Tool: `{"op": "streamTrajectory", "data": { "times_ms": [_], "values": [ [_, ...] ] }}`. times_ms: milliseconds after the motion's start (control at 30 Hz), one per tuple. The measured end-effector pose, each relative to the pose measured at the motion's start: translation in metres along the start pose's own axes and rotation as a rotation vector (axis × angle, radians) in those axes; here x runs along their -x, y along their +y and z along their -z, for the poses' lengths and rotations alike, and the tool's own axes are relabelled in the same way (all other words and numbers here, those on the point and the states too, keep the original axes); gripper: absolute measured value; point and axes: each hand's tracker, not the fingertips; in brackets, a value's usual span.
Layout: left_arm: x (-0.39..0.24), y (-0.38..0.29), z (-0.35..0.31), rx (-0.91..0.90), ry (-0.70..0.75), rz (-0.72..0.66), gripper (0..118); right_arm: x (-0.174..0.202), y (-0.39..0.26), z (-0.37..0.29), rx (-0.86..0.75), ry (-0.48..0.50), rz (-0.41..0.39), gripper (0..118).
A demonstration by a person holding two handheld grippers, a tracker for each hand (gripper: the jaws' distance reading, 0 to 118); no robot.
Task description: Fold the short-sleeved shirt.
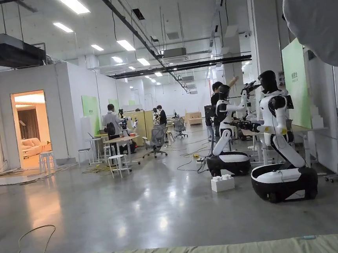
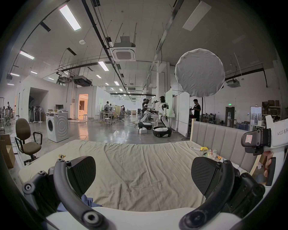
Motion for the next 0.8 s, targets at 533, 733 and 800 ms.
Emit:
{"op": "streamTrajectory", "data": {
  "times_ms": [533,733,800],
  "values": [
    [0.005,-0.019,0.005,0.046,0.004,-0.047,118,-0.001,-0.031,0.027,0.016,0.051,-0.189,118],
    [0.006,-0.028,0.003,0.062,0.012,-0.014,118,-0.011,-0.047,0.030,-0.026,0.190,-0.243,118],
    [0.006,-0.030,0.004,0.051,0.008,-0.009,118,-0.013,-0.045,0.035,-0.024,0.154,-0.238,118]
  ]
}}
